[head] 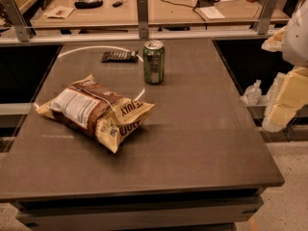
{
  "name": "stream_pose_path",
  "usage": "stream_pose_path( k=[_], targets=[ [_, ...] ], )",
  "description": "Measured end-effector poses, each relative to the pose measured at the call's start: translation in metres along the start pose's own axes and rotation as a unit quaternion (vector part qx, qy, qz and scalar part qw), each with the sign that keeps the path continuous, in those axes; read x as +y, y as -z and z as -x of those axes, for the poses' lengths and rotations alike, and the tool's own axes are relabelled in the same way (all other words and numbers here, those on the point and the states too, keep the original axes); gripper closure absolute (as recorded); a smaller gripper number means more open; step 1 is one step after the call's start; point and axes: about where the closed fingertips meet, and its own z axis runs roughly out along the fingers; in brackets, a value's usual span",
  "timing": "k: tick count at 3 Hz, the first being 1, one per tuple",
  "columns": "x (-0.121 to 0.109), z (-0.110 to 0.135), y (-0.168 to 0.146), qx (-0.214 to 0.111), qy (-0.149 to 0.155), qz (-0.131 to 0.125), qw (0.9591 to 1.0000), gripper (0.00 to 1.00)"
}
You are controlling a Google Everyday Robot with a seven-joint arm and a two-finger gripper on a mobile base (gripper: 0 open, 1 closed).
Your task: Knock green can over
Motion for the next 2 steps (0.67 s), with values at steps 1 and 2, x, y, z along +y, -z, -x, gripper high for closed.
stream_pose_path(
  k=[1,2],
  targets=[
    [0.0,0.0,0.0,0.0,0.0,0.0,1.0,0.0],
    [-0.0025,0.0004,0.0041,-0.032,-0.008,0.001,0.9995,0.0]
  ],
)
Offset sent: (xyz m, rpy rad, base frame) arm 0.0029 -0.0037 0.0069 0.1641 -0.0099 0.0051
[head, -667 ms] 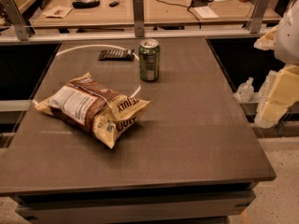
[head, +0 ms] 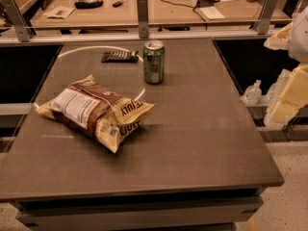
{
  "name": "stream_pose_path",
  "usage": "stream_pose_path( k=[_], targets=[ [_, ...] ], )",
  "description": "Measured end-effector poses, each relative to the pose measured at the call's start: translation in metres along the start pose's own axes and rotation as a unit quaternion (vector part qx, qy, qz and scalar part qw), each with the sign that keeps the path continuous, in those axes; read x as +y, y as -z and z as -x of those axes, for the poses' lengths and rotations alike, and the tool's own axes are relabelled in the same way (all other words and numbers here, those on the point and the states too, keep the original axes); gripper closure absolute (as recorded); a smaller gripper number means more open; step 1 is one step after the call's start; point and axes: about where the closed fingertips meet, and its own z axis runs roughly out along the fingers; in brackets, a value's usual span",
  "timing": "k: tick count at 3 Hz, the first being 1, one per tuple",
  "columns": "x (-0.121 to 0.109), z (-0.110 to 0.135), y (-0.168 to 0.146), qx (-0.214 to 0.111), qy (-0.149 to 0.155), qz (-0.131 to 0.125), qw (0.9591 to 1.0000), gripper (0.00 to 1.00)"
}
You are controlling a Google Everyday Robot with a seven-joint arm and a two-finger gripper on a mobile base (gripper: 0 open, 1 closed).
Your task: Knock green can over
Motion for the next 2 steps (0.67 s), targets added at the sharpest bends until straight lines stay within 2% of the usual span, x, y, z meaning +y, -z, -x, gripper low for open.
stream_pose_path(
  k=[1,2],
  targets=[
    [-0.018,-0.018,-0.001,-0.077,-0.009,-0.016,0.9968,0.0],
    [-0.026,-0.037,-0.011,-0.179,-0.002,-0.044,0.9828,0.0]
  ],
)
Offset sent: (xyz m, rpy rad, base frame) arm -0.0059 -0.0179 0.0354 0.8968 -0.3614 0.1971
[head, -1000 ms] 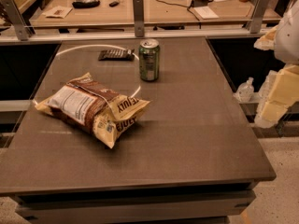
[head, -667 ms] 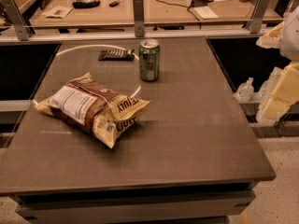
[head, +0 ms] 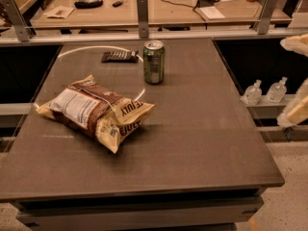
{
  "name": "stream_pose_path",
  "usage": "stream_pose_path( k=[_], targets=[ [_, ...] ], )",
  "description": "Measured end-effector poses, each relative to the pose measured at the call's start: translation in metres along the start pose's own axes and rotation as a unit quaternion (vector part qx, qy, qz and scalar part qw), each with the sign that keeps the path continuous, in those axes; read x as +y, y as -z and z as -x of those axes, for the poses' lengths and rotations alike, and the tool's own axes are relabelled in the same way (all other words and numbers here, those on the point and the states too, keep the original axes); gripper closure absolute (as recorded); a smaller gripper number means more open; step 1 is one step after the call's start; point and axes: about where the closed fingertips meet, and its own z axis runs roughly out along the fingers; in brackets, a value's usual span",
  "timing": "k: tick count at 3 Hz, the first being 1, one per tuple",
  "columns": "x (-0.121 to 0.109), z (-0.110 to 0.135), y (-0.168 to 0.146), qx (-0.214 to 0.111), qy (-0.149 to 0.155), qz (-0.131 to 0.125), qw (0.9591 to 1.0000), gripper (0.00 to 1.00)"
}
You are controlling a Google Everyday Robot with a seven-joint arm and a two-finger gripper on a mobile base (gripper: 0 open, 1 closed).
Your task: Knock green can over
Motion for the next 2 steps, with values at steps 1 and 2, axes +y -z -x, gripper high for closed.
stream_pose_path(
  k=[1,2],
  targets=[
    [0.007,-0.002,-0.003,-0.112,0.005,-0.011,0.9937,0.0],
    [0.011,0.029,-0.006,-0.238,0.003,0.015,0.9711,0.0]
  ],
)
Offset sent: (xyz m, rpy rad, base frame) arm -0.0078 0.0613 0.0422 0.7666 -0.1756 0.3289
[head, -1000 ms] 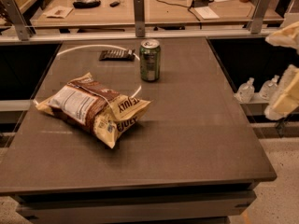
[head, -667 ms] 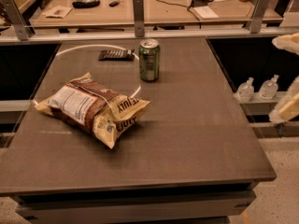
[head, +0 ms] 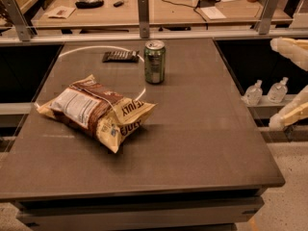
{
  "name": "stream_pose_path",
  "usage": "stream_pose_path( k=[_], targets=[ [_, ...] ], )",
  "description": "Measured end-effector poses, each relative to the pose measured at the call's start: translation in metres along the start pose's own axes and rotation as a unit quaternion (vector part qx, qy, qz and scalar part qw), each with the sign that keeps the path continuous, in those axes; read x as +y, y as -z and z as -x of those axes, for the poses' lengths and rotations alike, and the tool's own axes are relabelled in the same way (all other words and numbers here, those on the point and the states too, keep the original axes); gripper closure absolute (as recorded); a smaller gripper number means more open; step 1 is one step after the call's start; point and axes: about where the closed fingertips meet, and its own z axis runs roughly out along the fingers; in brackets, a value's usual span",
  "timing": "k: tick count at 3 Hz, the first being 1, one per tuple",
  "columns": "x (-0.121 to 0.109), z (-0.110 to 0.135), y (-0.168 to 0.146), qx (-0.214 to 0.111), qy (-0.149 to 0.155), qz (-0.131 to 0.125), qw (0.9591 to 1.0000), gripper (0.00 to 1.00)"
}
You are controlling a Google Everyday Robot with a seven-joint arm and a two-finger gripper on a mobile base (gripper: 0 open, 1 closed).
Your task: Knock green can over
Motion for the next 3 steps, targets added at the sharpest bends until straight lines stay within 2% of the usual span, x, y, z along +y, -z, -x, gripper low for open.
stream_pose_path(
  k=[1,2,3],
  targets=[
    [-0.0027,0.0222,-0.0198,-0.071,-0.008,0.025,0.9972,0.0],
    [-0.0027,0.0242,-0.0205,-0.075,-0.009,0.026,0.9968,0.0],
    [-0.003,0.0264,-0.0277,-0.075,-0.014,0.04,0.9963,0.0]
  ],
)
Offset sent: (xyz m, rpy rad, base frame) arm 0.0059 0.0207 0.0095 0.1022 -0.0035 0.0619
